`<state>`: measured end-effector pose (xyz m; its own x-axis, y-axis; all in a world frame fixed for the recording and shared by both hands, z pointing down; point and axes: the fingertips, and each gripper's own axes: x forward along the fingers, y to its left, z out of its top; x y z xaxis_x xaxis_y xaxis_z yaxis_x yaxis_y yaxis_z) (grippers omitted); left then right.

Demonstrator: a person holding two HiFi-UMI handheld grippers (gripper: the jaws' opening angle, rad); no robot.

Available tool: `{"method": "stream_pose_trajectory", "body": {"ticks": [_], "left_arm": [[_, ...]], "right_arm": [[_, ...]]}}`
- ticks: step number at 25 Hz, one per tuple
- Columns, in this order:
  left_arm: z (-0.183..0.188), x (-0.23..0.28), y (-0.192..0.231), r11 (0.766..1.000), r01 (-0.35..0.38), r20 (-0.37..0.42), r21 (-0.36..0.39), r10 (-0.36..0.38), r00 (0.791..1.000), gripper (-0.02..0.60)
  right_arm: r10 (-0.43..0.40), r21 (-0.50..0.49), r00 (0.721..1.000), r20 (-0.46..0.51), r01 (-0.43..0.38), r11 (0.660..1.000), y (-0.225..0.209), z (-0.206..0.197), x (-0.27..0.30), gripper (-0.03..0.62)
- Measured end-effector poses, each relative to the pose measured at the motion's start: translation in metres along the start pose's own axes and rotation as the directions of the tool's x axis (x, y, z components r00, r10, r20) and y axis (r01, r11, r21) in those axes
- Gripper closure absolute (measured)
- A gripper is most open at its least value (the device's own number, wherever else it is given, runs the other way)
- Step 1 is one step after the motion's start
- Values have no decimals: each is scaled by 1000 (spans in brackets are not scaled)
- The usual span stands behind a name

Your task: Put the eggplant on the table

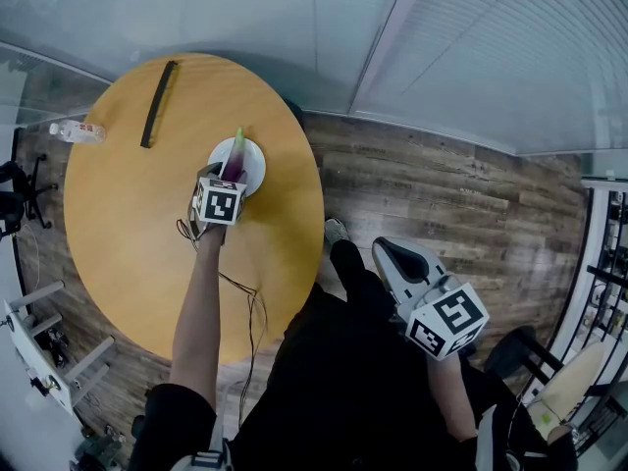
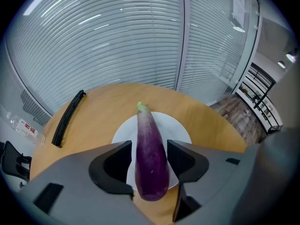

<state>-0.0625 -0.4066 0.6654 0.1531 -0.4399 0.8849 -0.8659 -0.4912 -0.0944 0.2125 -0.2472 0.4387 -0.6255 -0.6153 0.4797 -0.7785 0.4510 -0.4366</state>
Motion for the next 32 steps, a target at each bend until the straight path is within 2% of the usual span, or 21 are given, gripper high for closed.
{"method": "stream_pose_trajectory", "body": {"ticks": [18, 32], "left_arm": [[7, -14, -2, 1000, -10, 9, 19, 9, 1000, 344], [12, -48, -8, 999, -50, 44, 11, 49, 998, 344]], "right_arm": [[14, -13, 1000, 24, -14, 1000, 3, 4, -5, 577], [54, -42, 997, 60, -52, 998, 10, 8, -20, 577]]}}
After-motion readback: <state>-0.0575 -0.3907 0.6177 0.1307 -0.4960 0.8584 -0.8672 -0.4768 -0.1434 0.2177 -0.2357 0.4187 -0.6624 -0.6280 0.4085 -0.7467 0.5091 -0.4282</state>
